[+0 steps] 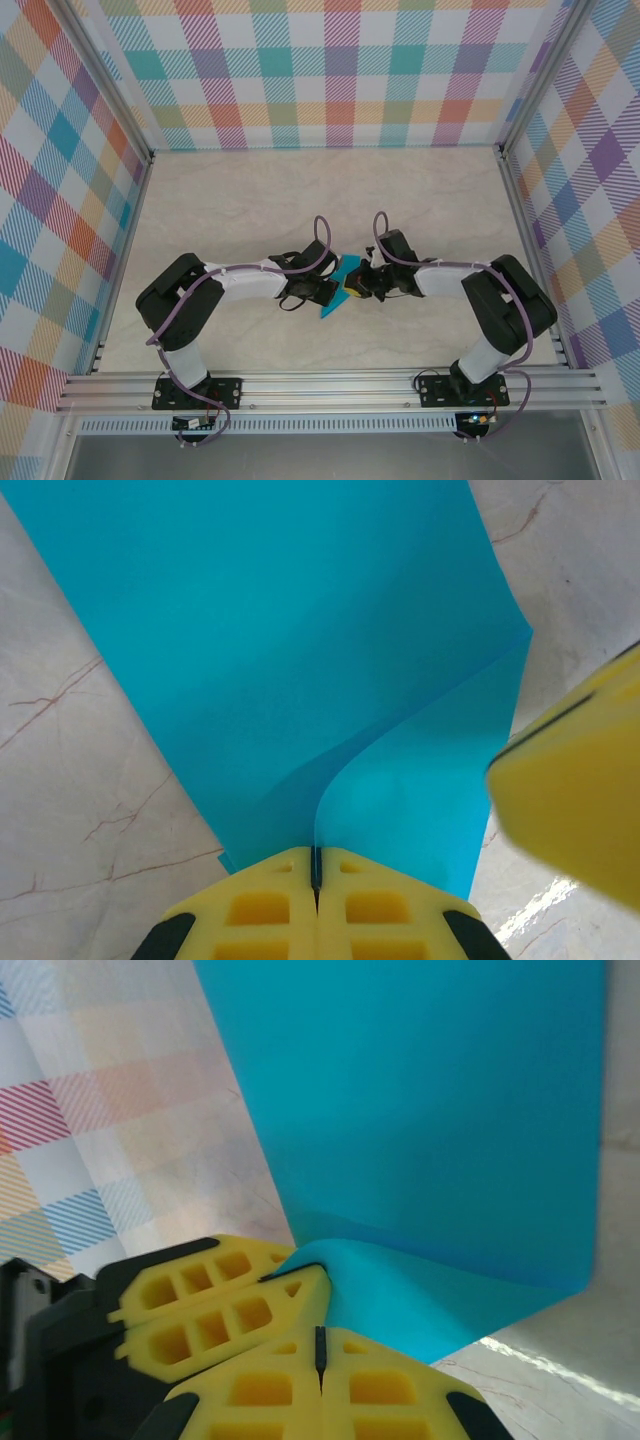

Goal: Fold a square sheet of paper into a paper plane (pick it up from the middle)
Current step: Third fold the triangle at the center of the table.

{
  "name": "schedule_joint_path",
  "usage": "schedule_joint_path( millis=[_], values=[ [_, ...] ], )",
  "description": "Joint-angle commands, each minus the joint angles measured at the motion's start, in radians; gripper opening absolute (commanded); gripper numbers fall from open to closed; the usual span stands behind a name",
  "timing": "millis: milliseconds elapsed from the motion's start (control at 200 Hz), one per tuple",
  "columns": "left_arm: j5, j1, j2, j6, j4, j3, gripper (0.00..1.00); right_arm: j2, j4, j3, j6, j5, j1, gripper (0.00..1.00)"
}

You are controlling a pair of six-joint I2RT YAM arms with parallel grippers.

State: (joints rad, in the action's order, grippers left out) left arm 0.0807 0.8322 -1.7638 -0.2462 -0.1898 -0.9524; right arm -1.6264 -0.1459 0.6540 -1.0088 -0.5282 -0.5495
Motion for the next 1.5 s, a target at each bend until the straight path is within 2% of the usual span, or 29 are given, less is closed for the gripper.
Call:
schedule_joint_path(
  millis=[0,245,505,605,665,780,840,930,1095,1210,1495],
  values=[
    [-0.013,-0.013,-0.047,-0.007,-0.062,0.026,0.00,-0.036,-0.059,0.004,-0.031,-0.011,-0.019,0.02],
    [-0.013,-0.012,-0.039,-0.007,-0.061,0.030,0.00,-0.116,-0.095,-0.019,-0.019,0.006,-0.023,0.01],
    [-0.016,-0.013,-0.011,-0.011,-0.080,0.018,0.00,-0.128,-0.019,-0.037,0.013,0.063,-0.023,0.00],
    [-0.031,-0.013,0.024,-0.023,-0.127,0.001,0.10,-0.109,0.019,-0.037,0.025,0.085,-0.023,0.00],
    [-0.033,-0.013,0.055,-0.036,-0.138,-0.009,0.22,-0.106,0.032,-0.033,0.030,0.089,-0.023,0.00],
    [-0.047,-0.013,0.119,-0.077,-0.159,-0.021,0.36,-0.107,0.034,-0.033,0.030,0.089,-0.023,0.00],
    [-0.038,-0.014,0.157,-0.111,-0.152,-0.015,0.38,-0.110,0.035,-0.030,0.027,0.086,-0.023,0.00],
    [-0.022,-0.014,0.217,-0.168,-0.134,0.003,0.36,-0.110,0.035,-0.031,0.025,0.088,-0.023,0.00],
    [0.085,-0.013,0.282,-0.314,-0.014,0.066,0.17,-0.112,0.045,-0.027,0.022,0.094,-0.023,0.00],
    [0.162,-0.013,0.262,-0.379,0.054,0.099,0.11,-0.109,0.052,-0.031,0.014,0.105,-0.023,0.00],
    [0.257,-0.010,0.153,-0.453,0.161,0.135,0.09,-0.112,0.046,-0.033,0.004,0.114,-0.023,0.00]
  ],
)
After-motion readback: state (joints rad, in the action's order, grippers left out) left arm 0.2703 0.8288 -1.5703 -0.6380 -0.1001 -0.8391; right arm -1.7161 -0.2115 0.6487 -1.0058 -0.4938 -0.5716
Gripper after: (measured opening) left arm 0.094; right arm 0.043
